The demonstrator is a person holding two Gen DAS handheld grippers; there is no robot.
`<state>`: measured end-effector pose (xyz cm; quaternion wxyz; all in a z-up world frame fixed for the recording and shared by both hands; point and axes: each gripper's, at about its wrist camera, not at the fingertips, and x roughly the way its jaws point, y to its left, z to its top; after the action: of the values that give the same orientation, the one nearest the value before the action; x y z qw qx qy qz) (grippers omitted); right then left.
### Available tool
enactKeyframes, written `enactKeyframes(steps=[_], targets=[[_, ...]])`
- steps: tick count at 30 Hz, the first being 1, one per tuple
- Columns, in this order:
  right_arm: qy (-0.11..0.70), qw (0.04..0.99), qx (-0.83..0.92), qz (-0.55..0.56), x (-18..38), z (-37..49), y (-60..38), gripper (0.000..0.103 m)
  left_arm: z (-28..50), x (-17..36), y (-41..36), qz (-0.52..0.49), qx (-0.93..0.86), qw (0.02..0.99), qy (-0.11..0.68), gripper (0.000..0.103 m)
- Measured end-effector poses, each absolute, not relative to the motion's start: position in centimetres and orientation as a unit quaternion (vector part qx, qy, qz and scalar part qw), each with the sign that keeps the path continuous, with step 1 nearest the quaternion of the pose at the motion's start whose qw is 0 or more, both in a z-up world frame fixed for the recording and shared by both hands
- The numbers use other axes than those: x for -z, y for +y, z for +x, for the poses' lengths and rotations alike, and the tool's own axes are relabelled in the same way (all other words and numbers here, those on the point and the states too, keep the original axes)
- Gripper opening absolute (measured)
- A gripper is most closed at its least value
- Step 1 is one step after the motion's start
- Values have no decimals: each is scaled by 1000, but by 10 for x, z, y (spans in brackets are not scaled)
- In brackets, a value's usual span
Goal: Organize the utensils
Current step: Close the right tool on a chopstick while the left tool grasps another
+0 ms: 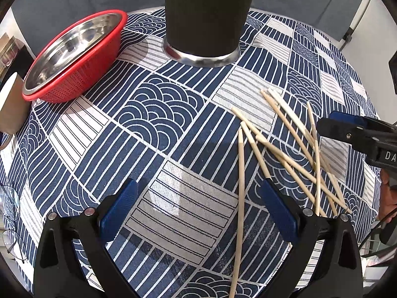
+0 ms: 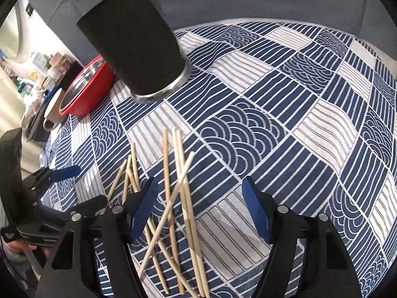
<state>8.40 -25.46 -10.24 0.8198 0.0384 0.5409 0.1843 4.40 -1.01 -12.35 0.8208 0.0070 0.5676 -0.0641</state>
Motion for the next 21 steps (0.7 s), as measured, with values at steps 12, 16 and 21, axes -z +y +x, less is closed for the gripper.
enactKeyframes(steps=[12, 16, 21], targets=[[565, 803, -191, 19, 112, 90, -239, 33, 46, 132, -19, 40, 49, 812, 580, 98], [567, 799, -199, 23, 114, 92, -237, 17, 47, 133, -21, 43, 43, 812, 581, 98], [567, 797, -207, 30, 116, 92, -240, 8, 48, 133, -21, 41, 42, 809, 585, 97]])
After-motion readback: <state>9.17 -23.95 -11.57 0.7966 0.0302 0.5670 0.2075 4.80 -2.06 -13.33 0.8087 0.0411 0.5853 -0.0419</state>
